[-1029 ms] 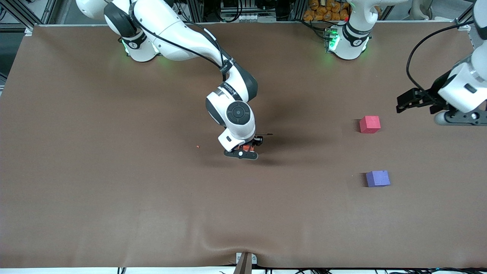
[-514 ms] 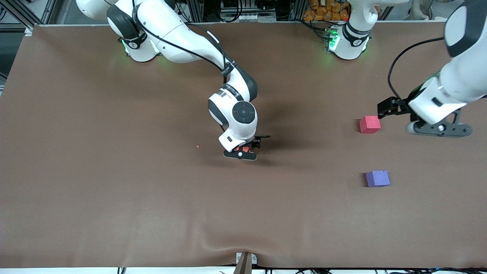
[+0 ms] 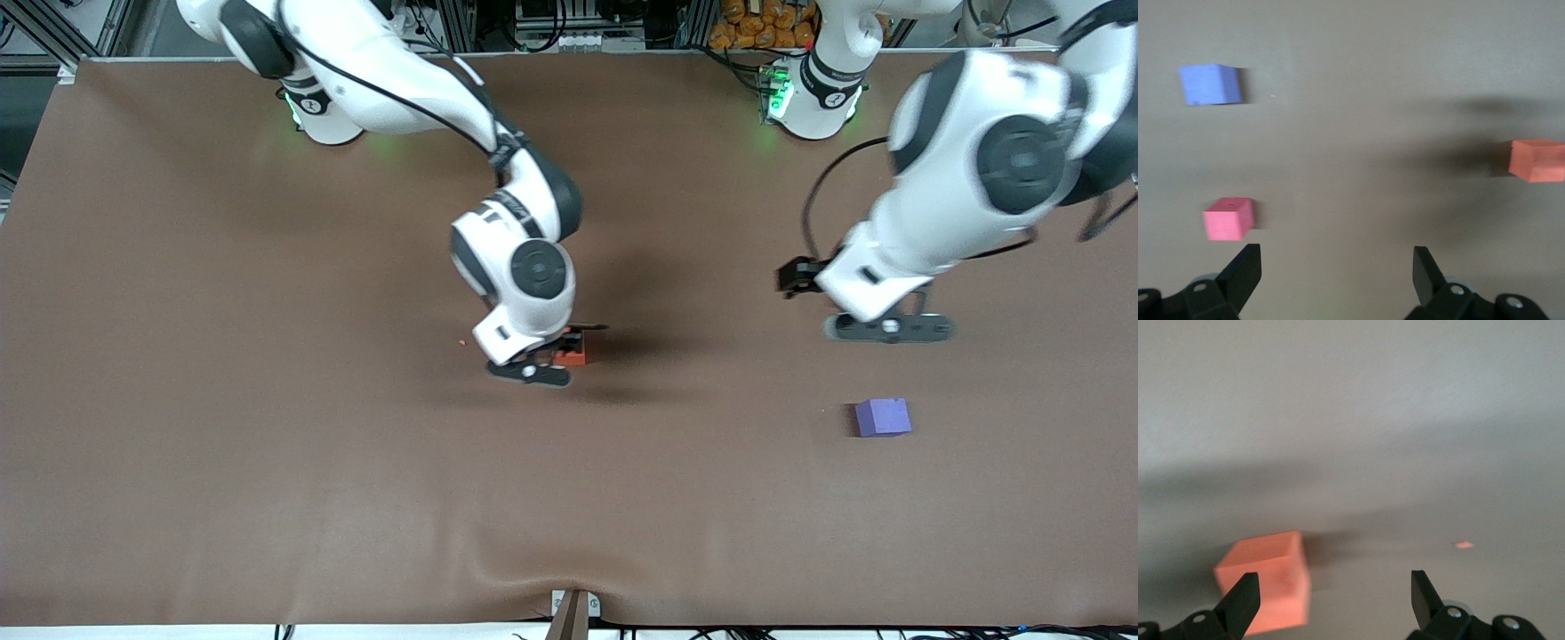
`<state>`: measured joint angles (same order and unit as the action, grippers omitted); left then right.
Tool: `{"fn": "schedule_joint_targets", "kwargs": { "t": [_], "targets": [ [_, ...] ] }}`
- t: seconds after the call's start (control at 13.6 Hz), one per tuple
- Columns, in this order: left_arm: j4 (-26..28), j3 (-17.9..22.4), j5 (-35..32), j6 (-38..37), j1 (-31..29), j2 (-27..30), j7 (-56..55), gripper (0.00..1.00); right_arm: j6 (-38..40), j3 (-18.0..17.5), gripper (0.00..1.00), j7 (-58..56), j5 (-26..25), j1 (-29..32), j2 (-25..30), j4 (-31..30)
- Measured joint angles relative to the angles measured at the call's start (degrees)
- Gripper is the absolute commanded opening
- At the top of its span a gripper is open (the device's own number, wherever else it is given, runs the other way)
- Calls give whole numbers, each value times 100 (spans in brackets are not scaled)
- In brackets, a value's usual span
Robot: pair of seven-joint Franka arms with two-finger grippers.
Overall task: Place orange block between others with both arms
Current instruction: 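Set down the orange cube while the left gripper reaches toward it, then lower the left gripper onto the orange cube while the right gripper retracts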
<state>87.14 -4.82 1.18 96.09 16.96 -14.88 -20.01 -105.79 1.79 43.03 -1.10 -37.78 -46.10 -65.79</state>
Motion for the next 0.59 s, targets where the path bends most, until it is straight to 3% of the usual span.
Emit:
{"fn": "schedule_joint_targets", "kwargs": {
  "t": [0.29,0.59],
  "targets": [
    [-2,0,0,414,396,-373,-310,100,995,23,100,-1372,-1,1262,845,11],
    [-70,-2,0,630,676,-562,-567,100,1037,19,100,-2741,3,2689,1087,-19]
  ]
}}
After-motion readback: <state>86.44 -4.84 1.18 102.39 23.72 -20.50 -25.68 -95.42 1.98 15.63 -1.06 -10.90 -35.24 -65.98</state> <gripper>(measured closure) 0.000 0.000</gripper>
